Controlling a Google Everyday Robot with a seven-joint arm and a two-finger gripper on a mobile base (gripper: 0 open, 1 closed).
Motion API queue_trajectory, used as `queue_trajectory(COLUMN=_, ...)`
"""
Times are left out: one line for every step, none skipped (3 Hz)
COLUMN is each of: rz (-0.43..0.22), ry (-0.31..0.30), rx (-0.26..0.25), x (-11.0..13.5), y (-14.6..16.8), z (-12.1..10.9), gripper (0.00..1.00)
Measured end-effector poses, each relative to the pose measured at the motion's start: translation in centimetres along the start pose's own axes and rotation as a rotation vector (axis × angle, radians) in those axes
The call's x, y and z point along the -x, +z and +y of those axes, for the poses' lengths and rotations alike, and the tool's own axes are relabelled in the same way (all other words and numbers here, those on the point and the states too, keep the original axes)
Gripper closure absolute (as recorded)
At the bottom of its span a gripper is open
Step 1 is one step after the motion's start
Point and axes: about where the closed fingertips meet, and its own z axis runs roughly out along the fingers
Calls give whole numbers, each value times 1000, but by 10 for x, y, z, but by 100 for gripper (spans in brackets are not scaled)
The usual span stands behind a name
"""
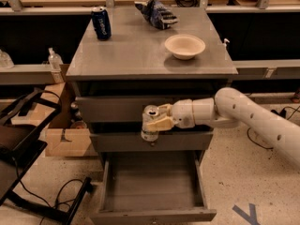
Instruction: Pick 7up can from bottom drawer and place on counter
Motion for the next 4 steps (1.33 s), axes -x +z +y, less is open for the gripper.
queue_trajectory(rz=12, ry=-36, rx=-48, x=78, y=-12, z=-13, gripper=100)
queue_trajectory(rz=12, ry=-36, rx=-48, x=78, y=-12, z=-13, gripper=100)
queue_trajectory(rz=3, ry=-62, rx=-35, x=99, y=-19, z=-5, gripper=100)
queue_trajectory(rz=-8, ry=-79, rx=-64, x=141, y=-41, z=2, gripper=100)
